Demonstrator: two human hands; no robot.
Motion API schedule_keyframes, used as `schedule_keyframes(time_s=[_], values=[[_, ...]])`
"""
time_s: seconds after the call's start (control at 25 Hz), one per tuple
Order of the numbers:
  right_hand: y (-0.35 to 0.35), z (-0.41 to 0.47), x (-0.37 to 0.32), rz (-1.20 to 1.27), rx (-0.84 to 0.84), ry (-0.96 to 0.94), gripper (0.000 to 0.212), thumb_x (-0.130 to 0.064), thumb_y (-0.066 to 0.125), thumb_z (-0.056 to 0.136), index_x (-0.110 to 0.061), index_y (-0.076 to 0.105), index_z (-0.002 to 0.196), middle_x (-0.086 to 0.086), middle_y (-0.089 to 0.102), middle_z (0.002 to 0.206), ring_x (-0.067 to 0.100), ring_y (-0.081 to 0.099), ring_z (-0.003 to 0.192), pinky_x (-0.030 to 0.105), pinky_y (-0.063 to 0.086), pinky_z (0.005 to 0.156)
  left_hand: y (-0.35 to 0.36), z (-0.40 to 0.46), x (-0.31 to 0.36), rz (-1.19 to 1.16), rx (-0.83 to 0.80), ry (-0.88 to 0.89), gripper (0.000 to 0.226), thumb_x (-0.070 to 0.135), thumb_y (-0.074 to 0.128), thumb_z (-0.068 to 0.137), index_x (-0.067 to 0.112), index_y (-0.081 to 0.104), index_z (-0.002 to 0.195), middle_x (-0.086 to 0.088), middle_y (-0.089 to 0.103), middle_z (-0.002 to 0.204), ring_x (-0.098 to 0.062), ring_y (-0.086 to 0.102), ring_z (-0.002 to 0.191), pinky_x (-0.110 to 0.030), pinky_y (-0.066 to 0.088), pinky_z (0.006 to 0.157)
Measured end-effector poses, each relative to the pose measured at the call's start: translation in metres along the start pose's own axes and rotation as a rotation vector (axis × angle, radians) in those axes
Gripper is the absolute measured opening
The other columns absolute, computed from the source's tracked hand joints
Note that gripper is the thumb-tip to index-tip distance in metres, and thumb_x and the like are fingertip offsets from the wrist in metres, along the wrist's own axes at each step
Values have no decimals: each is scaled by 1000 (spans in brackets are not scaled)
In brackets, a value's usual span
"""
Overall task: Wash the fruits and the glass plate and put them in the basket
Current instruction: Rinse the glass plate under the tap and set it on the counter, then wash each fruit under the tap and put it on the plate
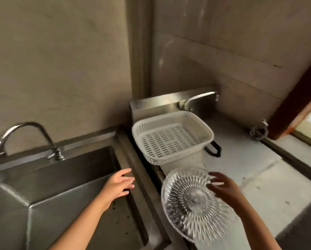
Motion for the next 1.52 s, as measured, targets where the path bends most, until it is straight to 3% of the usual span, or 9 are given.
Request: schedule_keyframes(time_s=[0.24,0.44,0.56,0.72,0.88,1.0,1.12,1.28,1.52], values=[[185,17,-114,-184,-440,-292,38,-5,67,78,-11,61,115,4,63,92,8,60,68,16,48,60,-112,-73,-29,1,276,24,43,14,51,90,22,44,132,0,65,113,-9,65,91,-16,47,73],[354,-38,-200,-284,-796,-479,41,-10,69,77,-17,58,116,4,64,100,21,65,85,39,53,78,-221,-175,-78,-152,646,-20,42,5,53,88,13,46,130,-12,64,117,-17,63,90,-7,44,68],[443,-94,-236,-278,-957,-534,39,-14,72,77,-19,58,113,4,60,100,16,62,73,21,51,59,-278,-235,-118,-251,824,-40,41,1,52,88,7,46,128,-18,62,115,-11,64,76,-4,45,60],[546,-164,-257,-268,-1108,-543,43,3,71,75,0,57,115,10,50,90,2,50,49,6,39,45,-343,-300,-181,-414,1020,-98,43,-5,49,88,3,44,130,-20,59,111,-21,60,78,-11,45,55],[651,-242,-270,-285,-1186,-558,49,-6,75,73,-7,56,118,8,52,96,5,51,57,15,45,62,-424,-365,-249,-481,1185,-183,45,-11,39,90,1,38,133,-21,54,114,-22,60,71,-17,45,49],[721,-304,-282,-326,-1240,-605,57,-15,76,73,-11,52,124,12,58,111,20,58,82,27,48,82,-486,-406,-293,-556,1315,-237,41,-4,39,91,4,39,132,-25,53,128,-31,53,95,-32,42,74],[780,-351,-295,-357,-1320,-673,64,-21,73,75,-18,45,132,9,51,130,16,53,98,21,43,82,-532,-422,-315,-554,1351,-288,45,3,53,88,7,40,131,-22,52,129,-33,54,106,-37,43,78],[843,-400,-295,-411,-1416,-784,70,-21,73,75,-18,39,136,8,44,137,17,53,105,16,39,79,-565,-424,-346,-502,1337,-355,58,7,66,80,15,42,132,-10,49,124,-14,56,85,-22,44,63],[881,-431,-277,-376,-1433,-838,68,-15,73,74,-11,42,134,11,52,133,25,57,111,24,43,87,-576,-403,-373,-480,1200,-297,47,12,63,82,20,49,126,-6,59,124,-17,58,104,-32,50,84]])
Point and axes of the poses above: each hand's wrist, its own z-axis towards the middle knuckle, its own y-axis out of the palm, x = y × z, the point moved 6 cm from there along z, towards the middle knuckle
